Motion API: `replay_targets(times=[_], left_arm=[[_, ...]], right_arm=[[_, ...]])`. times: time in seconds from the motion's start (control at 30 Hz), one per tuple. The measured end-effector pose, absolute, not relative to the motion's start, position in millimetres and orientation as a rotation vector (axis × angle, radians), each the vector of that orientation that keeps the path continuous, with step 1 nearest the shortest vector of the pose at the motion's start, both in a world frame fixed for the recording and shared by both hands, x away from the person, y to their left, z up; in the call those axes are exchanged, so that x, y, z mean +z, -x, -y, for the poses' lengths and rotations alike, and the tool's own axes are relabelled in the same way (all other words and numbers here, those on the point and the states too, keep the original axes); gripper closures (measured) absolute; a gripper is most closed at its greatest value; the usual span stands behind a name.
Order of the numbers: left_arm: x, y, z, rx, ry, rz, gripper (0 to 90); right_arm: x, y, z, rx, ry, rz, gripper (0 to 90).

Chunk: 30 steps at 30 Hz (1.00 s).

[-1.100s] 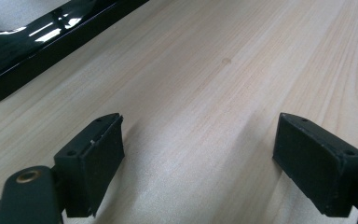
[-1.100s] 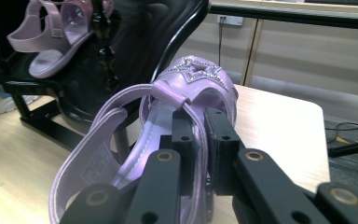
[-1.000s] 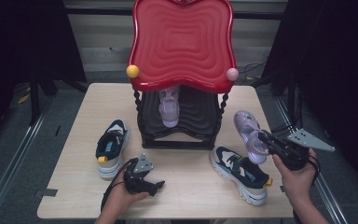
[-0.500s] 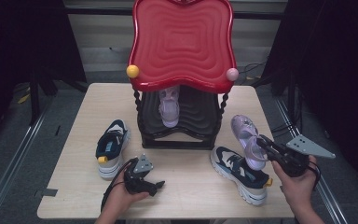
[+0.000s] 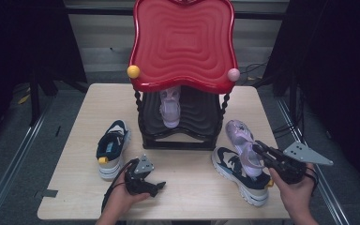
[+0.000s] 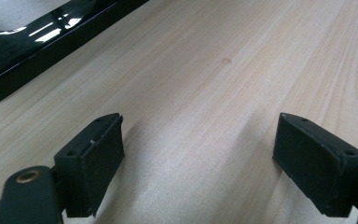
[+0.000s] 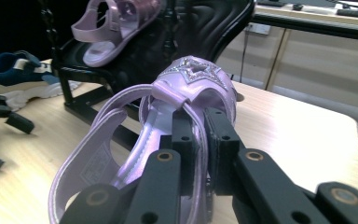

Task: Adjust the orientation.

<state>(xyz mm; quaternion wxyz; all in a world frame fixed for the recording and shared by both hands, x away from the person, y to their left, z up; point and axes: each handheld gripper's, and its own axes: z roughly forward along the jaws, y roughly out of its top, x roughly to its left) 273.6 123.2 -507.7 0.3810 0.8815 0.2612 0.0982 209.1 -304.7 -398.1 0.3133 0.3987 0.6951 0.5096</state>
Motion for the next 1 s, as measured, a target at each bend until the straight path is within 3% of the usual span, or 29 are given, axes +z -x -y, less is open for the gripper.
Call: replay_targets(times=[1.0], left_arm=[[-508,-274,-123,0.252,-2.254,-0.662,15.5]], right_arm=[[-398,-211,256,1.389,-0.944,-1.93,82.8]])
